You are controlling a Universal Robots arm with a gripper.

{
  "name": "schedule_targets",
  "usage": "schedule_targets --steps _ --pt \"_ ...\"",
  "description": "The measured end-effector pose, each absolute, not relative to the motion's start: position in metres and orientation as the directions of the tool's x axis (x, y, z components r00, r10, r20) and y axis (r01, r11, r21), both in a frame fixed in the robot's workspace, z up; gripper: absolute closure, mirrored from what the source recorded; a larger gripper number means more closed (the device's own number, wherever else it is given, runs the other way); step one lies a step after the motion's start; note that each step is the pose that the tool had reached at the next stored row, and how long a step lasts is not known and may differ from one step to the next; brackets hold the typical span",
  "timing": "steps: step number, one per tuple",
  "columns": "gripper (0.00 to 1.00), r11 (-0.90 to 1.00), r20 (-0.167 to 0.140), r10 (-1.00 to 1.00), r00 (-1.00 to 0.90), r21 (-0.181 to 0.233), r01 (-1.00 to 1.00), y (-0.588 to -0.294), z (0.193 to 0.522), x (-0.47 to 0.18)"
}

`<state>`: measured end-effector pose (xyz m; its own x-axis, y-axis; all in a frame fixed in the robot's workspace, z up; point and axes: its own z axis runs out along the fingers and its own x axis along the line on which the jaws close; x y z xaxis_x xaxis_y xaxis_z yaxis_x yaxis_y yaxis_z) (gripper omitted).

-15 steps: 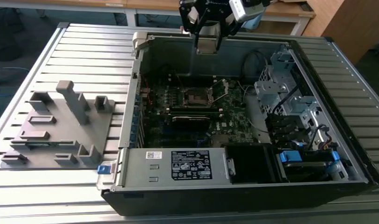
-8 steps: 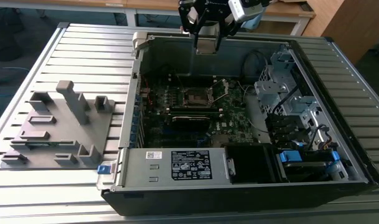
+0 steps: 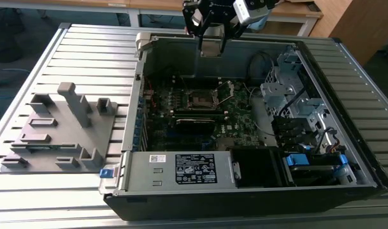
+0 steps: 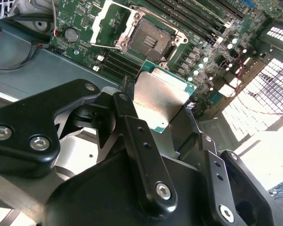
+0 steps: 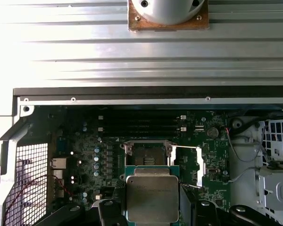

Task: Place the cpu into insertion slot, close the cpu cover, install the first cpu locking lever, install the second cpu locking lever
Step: 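Place the cpu into insertion slot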

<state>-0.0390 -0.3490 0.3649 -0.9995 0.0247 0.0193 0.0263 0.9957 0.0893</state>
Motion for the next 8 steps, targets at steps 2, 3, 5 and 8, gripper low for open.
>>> schedule_targets --steps 2,3,5,8 --pt "0.46 0.996 0.019 0.025 -1.000 0.089 0.026 -0.3490 0.3649 -0.0390" --pt "0.46 0.996 0.019 0.025 -1.000 0.089 0.026 -0.3490 0.3648 -0.0390" --pt "0.46 0.996 0.019 0.025 -1.000 0.089 0.026 -0.3490 0.3647 -0.0390" --pt "0.46 0.996 0.019 0.025 -1.000 0.090 0.026 -0.3490 0.3638 -0.0390"
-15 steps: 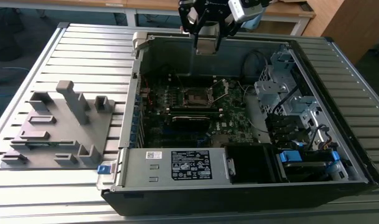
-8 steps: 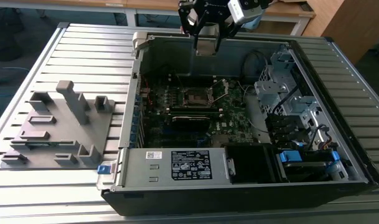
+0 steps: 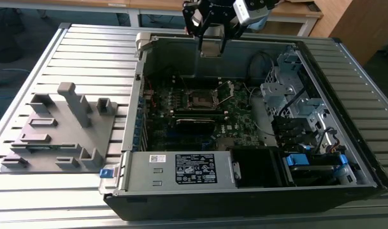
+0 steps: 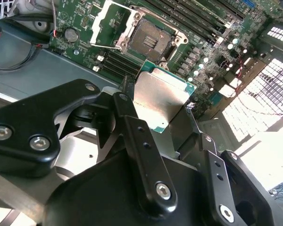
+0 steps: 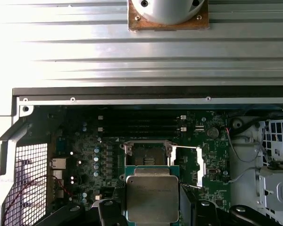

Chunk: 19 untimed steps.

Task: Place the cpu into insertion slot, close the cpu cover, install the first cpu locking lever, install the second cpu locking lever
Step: 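Place the cpu into insertion slot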

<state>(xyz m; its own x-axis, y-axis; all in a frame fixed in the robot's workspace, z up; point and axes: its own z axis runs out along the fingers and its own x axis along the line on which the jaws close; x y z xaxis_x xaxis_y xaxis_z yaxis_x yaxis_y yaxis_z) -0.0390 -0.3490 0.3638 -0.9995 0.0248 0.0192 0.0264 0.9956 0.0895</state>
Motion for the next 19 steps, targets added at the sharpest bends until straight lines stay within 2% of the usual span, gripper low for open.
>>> schedule_targets --steps 19 --pt "0.46 0.996 0.019 0.025 -1.000 0.089 0.026 -0.3490 0.3588 -0.0390"
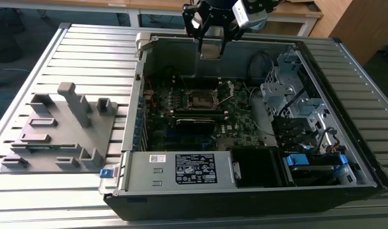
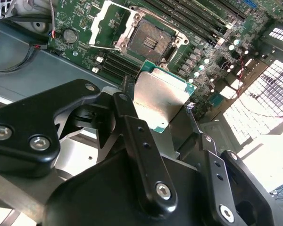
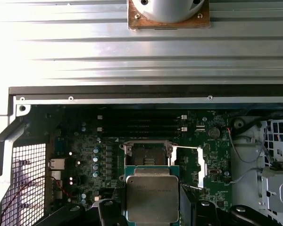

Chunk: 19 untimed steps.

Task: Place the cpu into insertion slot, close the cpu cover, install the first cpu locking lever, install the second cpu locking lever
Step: 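Place the cpu into insertion slot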

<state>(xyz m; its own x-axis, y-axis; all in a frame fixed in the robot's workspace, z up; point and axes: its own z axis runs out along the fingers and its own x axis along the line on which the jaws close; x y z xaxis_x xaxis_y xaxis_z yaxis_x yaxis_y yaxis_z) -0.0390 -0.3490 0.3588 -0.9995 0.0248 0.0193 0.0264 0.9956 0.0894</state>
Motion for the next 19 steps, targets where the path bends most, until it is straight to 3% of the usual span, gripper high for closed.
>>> schedule_targets --steps 19 --pt "0.46 0.996 0.019 0.025 -1.000 0.089 0.026 -0.349 0.344 -0.039"
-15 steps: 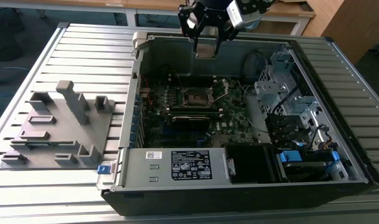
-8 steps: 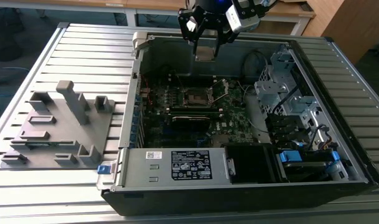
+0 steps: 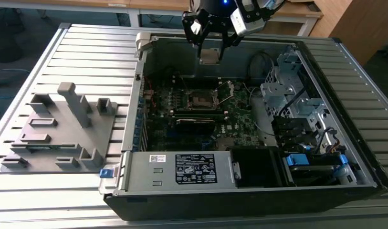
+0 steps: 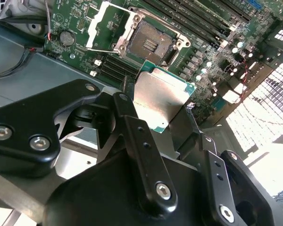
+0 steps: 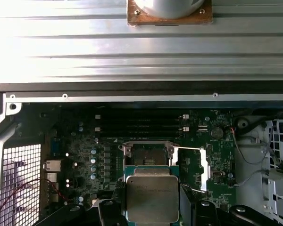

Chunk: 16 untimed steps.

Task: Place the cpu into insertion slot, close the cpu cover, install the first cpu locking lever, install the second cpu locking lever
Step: 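Place the cpu into insertion slot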

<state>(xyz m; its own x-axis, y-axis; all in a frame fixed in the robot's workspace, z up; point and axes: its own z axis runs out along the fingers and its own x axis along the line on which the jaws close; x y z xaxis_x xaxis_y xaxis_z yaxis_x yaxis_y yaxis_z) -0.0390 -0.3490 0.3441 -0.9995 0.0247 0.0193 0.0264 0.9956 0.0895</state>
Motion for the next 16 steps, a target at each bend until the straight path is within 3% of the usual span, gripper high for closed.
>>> schedule_targets --steps 16 --pt "0.46 0.996 0.019 0.025 -1.000 0.089 0.026 -0.349 0.316 -0.039"
